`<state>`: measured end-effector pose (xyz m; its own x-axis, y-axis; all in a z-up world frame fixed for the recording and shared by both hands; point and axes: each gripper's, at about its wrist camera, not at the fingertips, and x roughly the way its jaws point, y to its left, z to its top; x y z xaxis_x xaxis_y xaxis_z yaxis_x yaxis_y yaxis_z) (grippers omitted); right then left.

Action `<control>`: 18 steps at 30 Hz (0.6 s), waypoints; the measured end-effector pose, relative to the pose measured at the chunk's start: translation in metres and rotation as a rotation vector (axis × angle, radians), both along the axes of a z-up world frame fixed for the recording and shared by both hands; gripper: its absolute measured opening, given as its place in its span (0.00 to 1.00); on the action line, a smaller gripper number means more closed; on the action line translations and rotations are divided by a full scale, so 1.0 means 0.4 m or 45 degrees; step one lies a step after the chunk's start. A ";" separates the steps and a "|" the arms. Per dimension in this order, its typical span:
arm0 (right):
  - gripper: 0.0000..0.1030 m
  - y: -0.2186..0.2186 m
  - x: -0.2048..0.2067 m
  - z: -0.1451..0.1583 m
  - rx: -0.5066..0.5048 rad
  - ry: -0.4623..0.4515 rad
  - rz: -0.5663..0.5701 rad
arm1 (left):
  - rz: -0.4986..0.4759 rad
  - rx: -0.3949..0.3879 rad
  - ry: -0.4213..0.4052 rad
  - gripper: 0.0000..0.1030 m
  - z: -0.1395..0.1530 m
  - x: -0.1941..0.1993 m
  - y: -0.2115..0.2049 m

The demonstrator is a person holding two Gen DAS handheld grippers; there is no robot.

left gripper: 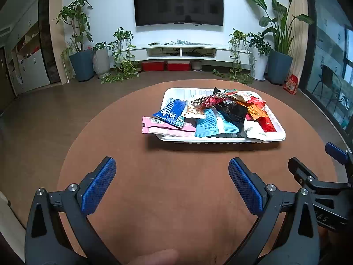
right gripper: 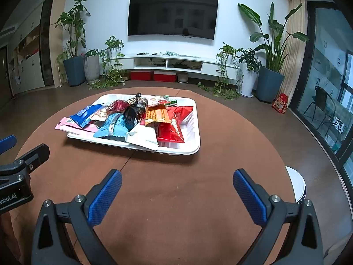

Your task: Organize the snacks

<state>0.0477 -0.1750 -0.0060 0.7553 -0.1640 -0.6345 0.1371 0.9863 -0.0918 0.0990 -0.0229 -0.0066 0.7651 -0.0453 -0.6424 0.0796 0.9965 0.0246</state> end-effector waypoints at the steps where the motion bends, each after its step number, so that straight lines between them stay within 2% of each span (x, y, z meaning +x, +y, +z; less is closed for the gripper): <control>1: 1.00 0.000 0.000 -0.001 -0.001 0.001 0.001 | 0.000 -0.002 0.001 1.00 0.000 0.001 0.000; 18: 1.00 0.001 0.000 -0.003 -0.002 0.005 0.001 | -0.001 0.001 -0.003 1.00 -0.001 0.001 0.000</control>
<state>0.0476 -0.1746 -0.0072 0.7530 -0.1645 -0.6371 0.1363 0.9862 -0.0936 0.0993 -0.0229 -0.0069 0.7665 -0.0454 -0.6407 0.0804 0.9964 0.0256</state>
